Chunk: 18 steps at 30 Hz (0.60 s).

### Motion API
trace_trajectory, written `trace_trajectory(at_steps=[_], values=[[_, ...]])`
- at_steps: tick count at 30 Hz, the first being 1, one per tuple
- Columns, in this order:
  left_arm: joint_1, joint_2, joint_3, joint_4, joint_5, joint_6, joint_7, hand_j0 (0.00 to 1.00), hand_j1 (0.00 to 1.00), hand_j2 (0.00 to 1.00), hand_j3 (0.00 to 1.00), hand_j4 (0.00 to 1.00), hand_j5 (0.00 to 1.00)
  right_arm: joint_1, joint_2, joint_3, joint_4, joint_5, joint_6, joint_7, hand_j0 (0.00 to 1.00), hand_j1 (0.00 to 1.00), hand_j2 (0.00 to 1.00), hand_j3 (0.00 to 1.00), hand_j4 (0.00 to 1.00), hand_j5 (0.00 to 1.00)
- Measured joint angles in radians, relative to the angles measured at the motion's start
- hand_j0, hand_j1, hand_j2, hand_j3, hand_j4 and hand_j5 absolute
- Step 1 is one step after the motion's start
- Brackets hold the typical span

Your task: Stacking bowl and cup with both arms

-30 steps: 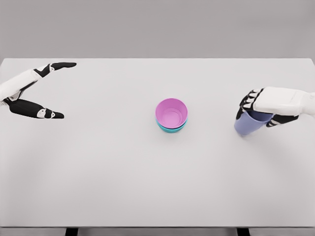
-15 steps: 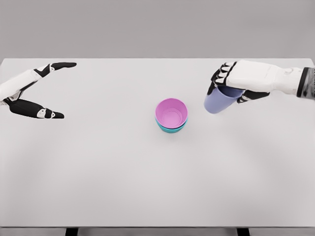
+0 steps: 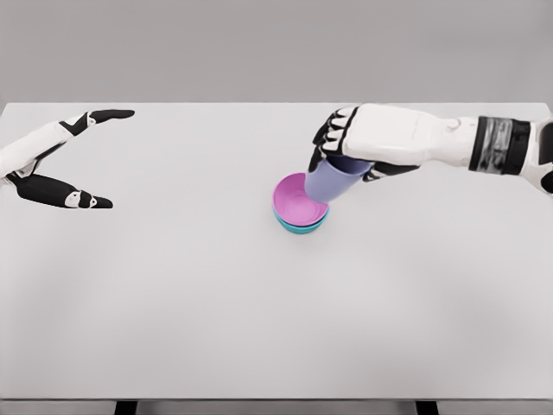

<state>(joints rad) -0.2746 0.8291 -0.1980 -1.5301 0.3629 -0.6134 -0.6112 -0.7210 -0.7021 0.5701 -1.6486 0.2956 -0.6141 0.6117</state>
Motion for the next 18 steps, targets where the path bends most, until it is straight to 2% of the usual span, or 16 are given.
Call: trace_trajectory(at_steps=[7,18], values=[[0.0,0.0,0.0,0.001,0.0,0.0,0.0,1.0,1.0,1.0,1.0,1.0,1.0,-0.002,0.035,0.019,-0.008,0.002,0.0,0.0,0.66,0.66,0.66,0.66,0.66,0.66],[0.0,0.0,0.0,0.001,0.0,0.0,0.0,1.0,1.0,1.0,1.0,1.0,1.0,-0.009,0.065,0.057,0.025,0.082,0.0,0.0,0.66,0.66,0.66,0.66,0.66,0.66]])
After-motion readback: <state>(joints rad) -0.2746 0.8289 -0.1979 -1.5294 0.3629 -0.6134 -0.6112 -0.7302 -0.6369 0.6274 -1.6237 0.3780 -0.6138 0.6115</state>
